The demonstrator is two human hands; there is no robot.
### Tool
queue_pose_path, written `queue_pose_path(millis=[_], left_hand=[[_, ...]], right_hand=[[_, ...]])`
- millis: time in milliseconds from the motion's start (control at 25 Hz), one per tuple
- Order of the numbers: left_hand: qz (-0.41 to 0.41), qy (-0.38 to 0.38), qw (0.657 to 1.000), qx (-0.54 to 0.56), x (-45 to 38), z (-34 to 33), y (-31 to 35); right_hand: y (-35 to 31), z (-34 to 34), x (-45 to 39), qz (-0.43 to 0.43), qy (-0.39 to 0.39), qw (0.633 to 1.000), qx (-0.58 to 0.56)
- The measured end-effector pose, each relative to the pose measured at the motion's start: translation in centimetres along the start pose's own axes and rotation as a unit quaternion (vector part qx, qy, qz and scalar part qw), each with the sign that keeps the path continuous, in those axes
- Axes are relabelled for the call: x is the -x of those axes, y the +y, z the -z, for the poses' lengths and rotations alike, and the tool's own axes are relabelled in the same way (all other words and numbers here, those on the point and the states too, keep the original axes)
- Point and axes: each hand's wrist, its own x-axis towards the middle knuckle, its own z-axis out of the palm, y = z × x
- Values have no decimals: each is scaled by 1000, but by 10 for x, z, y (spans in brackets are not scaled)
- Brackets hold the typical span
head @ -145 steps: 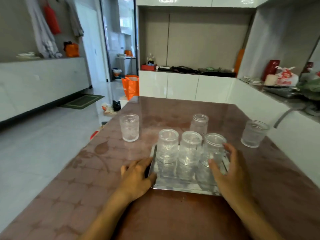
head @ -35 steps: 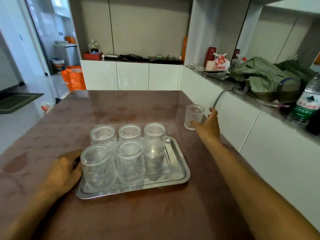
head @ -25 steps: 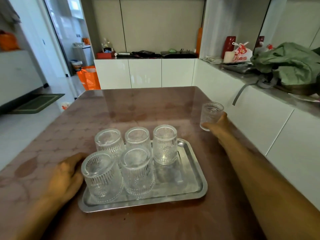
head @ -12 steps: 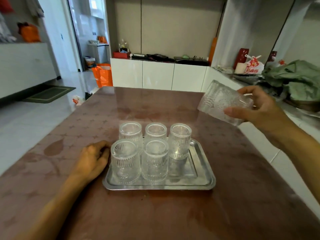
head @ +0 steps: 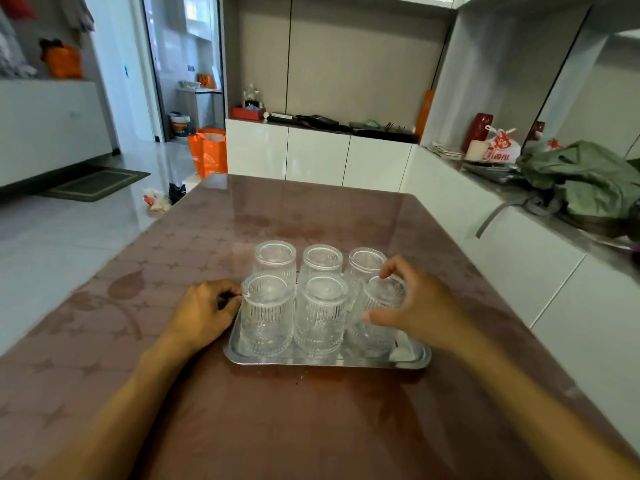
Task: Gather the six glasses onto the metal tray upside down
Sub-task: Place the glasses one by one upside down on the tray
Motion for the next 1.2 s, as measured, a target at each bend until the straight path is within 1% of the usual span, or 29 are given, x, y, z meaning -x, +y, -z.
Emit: queue_pose_path(millis=[80,160,200,240,280,320,360,400,440,480,520,560,600,800,960,1200], left_hand=[[-4,-2,1000,1,-1,1,-1],[3,-14,1000,-1,0,-1,0],[25,-6,1000,8,1,-1,0],[64,20,997,36,1,4,0],[106,42,990,81,0,13,0],[130,38,983,126,-3,25,-3],[125,-14,981,149,-5,39,-8],[109,-116,977,140,-7,53,-12],[107,-228,961,118,-8,61,-14],[112,-317,938,84,-8,64,-14],[116,-367,921,56,-9,62,-13],[112,-389,913,42,-10,56,-11],[106,-396,911,41,-14,48,-8],[88,-396,911,73,-30,27,-3],[89,-365,921,103,-27,22,-7],[84,-365,922,96,-26,25,2]], right_hand=[[2,-18,-1,18,-6,1000,14],[7,-24,0,30,-2,1000,2],[11,-22,1,28,-7,999,-25],[18,-15,1,19,-16,997,-74],[27,-6,2,5,-21,991,-136],[38,3,1,-8,-26,982,-185],[49,11,-1,-19,-46,978,-201],[59,15,-4,-31,-86,981,-173],[69,15,-8,-46,-138,981,-126],[74,12,-12,-54,-192,976,-89],[76,6,-17,-52,-236,968,-74],[76,-2,-22,-44,-265,960,-74],[75,-9,-26,-35,-278,957,-72],[87,-21,-43,15,-290,953,-85],[96,-24,-46,26,-281,954,-105],[95,-27,-46,30,-275,954,-110]])
